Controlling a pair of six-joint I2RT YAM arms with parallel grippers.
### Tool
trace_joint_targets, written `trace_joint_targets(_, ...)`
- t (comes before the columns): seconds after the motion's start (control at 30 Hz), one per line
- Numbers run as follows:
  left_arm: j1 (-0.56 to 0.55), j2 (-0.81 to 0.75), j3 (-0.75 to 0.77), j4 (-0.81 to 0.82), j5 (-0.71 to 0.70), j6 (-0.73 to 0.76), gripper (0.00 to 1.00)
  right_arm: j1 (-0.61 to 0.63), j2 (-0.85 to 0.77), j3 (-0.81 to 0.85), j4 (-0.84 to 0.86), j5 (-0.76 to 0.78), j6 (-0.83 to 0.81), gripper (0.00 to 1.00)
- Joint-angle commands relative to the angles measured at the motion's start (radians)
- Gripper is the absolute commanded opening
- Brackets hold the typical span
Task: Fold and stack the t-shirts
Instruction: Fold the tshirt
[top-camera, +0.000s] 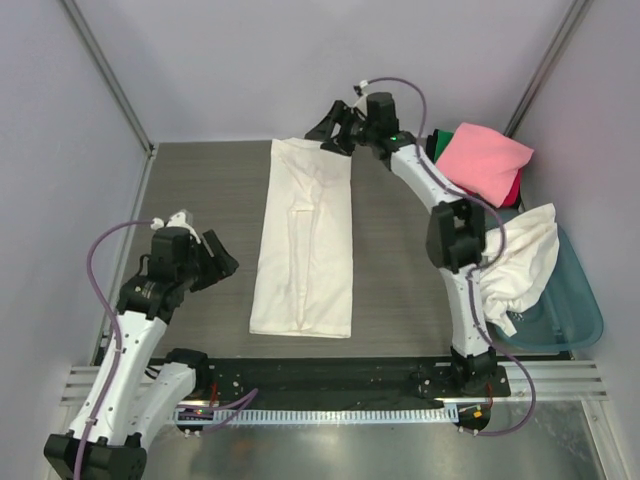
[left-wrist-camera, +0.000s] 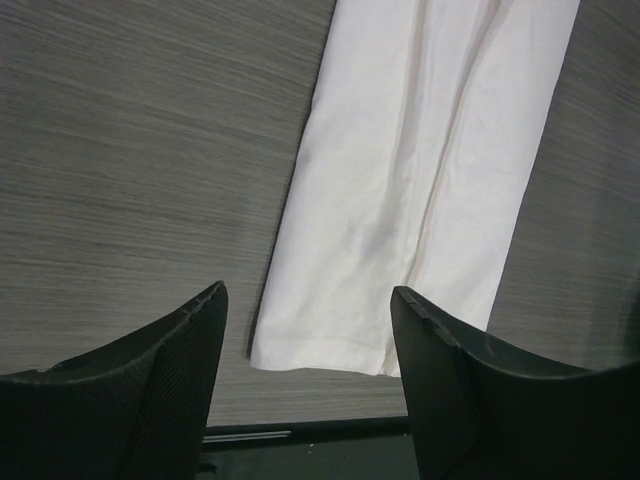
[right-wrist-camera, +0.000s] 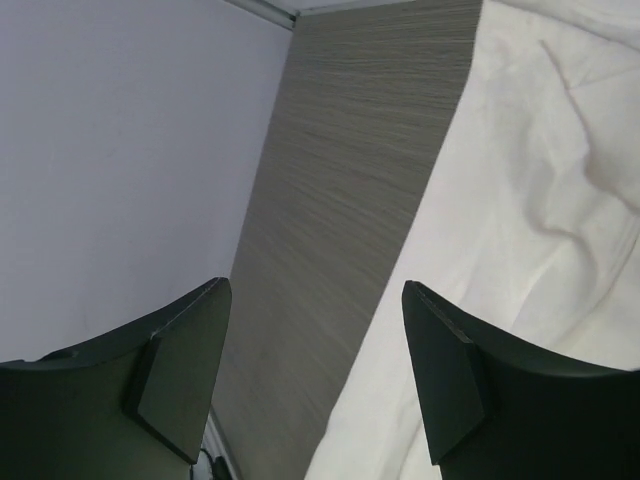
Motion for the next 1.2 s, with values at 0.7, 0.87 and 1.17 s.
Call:
trace_joint_targets(0.7,-0.315,-0.082,-0.470,0.166,-0.064,-0.476,0.56,0.640,-1.330,-1.729,-0.120,0.640,0.404,0.60)
trace_joint_targets(0.87,-0.316,-0.079,-0.496,0.172,-0.080,-0.482,0.55,0.652,-1.290,-1.772,-0.031,0.639,0.419,0.59)
trace_joint_targets(1.17,-0.318,-0.070,-0.537,0.220,-0.075,-0.486,0.53,0.652,-1.181,-1.784,0.021,0.643,0.410,0.51)
